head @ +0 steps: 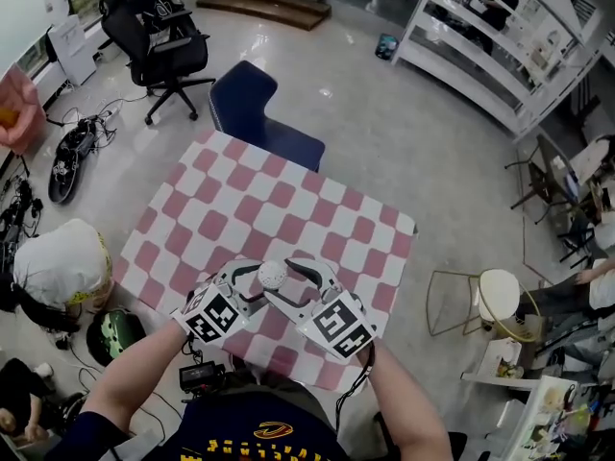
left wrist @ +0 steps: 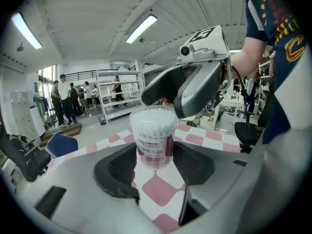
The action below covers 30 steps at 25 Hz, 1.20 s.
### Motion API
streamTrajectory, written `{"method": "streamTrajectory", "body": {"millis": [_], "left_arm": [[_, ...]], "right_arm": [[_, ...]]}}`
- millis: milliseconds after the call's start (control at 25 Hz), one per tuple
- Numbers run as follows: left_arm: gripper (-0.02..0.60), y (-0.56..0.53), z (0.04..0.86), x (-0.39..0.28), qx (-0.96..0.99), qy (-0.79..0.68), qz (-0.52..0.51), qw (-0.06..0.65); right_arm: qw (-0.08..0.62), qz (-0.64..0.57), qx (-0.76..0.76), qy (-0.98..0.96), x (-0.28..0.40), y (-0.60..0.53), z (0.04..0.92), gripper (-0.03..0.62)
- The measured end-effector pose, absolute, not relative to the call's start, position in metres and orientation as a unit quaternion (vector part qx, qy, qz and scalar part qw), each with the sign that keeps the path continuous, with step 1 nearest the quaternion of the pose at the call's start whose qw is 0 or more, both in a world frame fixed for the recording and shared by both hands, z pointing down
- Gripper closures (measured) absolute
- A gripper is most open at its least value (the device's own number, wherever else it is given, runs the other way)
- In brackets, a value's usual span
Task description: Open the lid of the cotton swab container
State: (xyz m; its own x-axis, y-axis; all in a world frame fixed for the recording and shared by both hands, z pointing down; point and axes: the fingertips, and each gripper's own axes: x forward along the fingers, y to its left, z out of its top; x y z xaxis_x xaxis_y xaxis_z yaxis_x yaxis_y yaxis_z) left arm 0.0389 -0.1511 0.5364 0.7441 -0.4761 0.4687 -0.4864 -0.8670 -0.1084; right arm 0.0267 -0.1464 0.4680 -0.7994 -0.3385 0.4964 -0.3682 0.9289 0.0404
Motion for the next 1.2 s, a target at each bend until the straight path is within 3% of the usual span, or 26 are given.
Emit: {"method": "streamTrajectory", "body": {"millis": [120,360,1200], "left_arm": [[0.345,-0.142,0.526,0.038,0.936,-0.250,0.246,0.000],[0.345,-0.123,0.523,0.037,0.933,-0.234,0.270,-0.030],[0.345,-0.114,0.518,0.033,0.933,-0.250,0.256,-0.023]], "right_arm": [[0.275,0.008,0.167,-0.947,0.022,-0.136,0.467,0.326],[0.293,-0.015,0.150,-0.944,0.017,-0.122,0.464,0.326],[0.285,0.032,0.148,-0.946,0.014,-0.112,0.464,0.345]]}}
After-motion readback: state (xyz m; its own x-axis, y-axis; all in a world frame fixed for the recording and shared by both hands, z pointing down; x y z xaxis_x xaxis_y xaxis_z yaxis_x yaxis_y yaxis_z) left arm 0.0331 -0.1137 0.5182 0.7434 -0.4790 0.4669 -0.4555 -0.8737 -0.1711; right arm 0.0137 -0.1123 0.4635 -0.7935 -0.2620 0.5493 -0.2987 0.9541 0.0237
